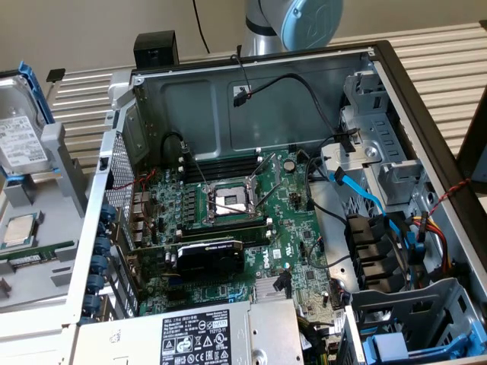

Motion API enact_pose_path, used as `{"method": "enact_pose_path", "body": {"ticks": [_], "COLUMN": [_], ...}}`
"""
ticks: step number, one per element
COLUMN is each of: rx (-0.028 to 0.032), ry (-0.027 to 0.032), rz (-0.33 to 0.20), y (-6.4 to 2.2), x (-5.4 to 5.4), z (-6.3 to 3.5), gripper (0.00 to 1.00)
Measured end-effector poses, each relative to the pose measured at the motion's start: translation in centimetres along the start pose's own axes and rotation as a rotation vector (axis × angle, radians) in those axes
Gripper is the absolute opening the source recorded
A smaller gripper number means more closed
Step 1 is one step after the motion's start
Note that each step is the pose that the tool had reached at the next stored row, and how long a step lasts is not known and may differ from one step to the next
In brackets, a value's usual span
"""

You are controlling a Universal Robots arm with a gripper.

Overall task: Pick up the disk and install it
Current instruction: 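Pick up the disk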

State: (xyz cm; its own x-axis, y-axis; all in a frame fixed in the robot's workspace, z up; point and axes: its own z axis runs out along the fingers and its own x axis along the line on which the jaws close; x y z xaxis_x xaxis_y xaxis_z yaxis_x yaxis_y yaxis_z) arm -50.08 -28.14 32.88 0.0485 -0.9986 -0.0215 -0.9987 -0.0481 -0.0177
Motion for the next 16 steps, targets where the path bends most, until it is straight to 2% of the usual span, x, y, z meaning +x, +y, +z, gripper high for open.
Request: {"method": "enact_pose_path", "body": {"ticks": [5,10,11,12,16], "rx": [0.0005,0.0038,0.0044,0.005,0.0061], "ry": [0.0006,0.0013,0.002,0.0023,0.003], "rz": [0.0,0.0,0.0,0.0,0.0], "y": [-0.04,-0.07,-0.09,-0.11,-0.52], "x": [0.0,-0.1,-0.1,-0.1,-0.1], "z": [-2.15,-3.92,-4.67,-4.98,-6.33], "gripper": [0.37,0.37,0.37,0.37,0.37]}}
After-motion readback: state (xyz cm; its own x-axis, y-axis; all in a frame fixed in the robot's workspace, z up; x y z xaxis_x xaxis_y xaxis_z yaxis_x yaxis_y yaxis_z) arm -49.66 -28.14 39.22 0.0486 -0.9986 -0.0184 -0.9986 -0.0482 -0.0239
